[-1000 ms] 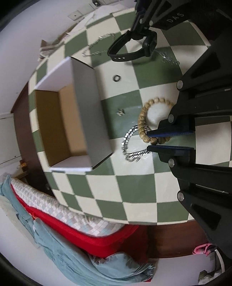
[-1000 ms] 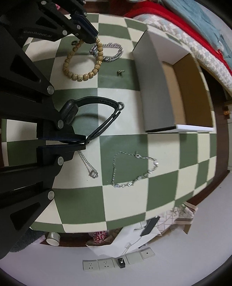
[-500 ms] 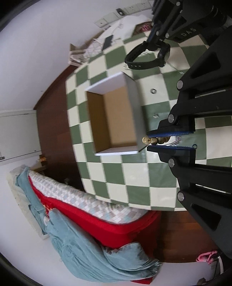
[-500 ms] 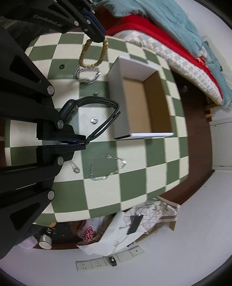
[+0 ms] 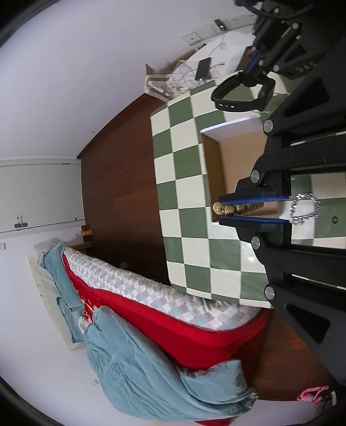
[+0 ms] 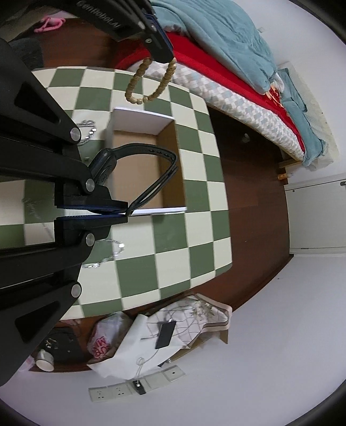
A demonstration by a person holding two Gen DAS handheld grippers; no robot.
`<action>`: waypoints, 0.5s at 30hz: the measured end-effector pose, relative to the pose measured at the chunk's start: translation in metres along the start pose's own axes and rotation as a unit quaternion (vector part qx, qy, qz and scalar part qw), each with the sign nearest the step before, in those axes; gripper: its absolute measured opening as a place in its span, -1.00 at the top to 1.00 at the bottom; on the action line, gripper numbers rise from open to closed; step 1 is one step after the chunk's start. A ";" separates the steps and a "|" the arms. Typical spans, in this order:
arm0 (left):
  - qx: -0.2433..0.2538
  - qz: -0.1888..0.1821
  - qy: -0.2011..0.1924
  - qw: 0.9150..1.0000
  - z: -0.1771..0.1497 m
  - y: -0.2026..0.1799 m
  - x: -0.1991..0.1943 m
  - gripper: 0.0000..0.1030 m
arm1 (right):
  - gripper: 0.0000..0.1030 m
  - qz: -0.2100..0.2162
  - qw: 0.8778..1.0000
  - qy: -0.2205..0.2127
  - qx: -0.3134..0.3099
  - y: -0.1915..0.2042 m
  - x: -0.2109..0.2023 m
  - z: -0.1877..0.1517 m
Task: Organize jewelry
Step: 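Carry both held items into the white box and open both tools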
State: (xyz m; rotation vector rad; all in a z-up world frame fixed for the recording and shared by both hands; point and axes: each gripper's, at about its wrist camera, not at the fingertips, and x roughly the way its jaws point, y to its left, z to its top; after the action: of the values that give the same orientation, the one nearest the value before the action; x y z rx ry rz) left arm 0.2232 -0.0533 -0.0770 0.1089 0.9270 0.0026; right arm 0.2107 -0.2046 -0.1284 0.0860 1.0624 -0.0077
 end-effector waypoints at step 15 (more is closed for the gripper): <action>-0.062 -0.105 0.137 0.983 0.021 0.015 0.121 0.88 | 0.95 0.026 0.997 0.071 -0.005 0.012 0.098 0.047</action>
State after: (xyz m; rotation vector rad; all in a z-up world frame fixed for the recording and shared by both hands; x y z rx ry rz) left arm 0.3131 -0.0340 -0.1597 -0.1086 1.2069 -0.1218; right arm 0.2997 -0.1927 -0.1910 0.1057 1.2020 0.0518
